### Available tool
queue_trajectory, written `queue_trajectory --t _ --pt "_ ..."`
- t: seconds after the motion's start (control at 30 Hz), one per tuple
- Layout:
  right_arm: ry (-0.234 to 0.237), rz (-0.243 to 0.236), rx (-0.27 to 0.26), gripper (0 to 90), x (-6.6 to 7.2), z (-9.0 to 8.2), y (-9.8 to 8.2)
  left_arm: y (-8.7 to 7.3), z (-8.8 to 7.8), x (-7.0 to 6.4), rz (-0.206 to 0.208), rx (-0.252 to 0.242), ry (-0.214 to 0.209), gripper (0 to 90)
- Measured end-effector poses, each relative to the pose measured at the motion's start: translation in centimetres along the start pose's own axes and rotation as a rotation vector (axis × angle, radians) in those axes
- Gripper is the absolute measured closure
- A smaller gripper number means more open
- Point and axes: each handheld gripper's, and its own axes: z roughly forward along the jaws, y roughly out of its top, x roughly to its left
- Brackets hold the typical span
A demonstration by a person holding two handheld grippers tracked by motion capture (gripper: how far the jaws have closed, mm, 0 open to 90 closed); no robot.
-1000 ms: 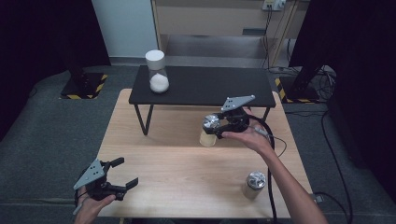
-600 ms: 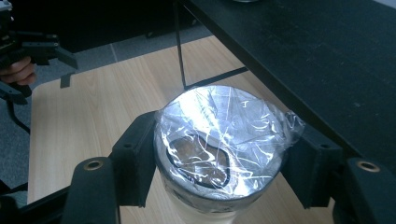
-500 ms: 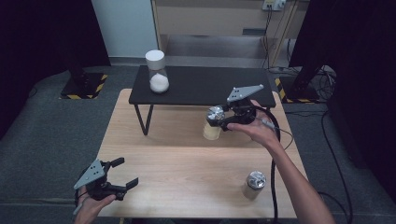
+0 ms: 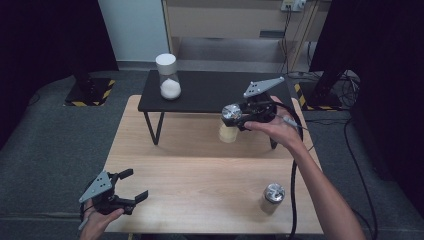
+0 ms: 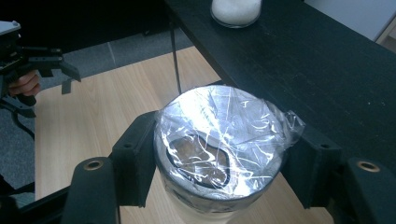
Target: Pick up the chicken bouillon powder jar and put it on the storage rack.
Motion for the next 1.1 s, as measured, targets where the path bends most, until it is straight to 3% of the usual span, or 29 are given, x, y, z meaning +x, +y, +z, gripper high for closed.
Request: queue_trajectory --t 0.3,1.1 --pt "-0.021 0.012 0.023 35.1 -0.6 -0.5 1.8 0.0 0.0 0.1 0.0 0.0 0.001 1.2" --pt "-0.108 0.04 0.015 35.1 -1.9 -1.8 5.9 0.0 -0.1 0.1 -0.002 0.001 0.002 1.3"
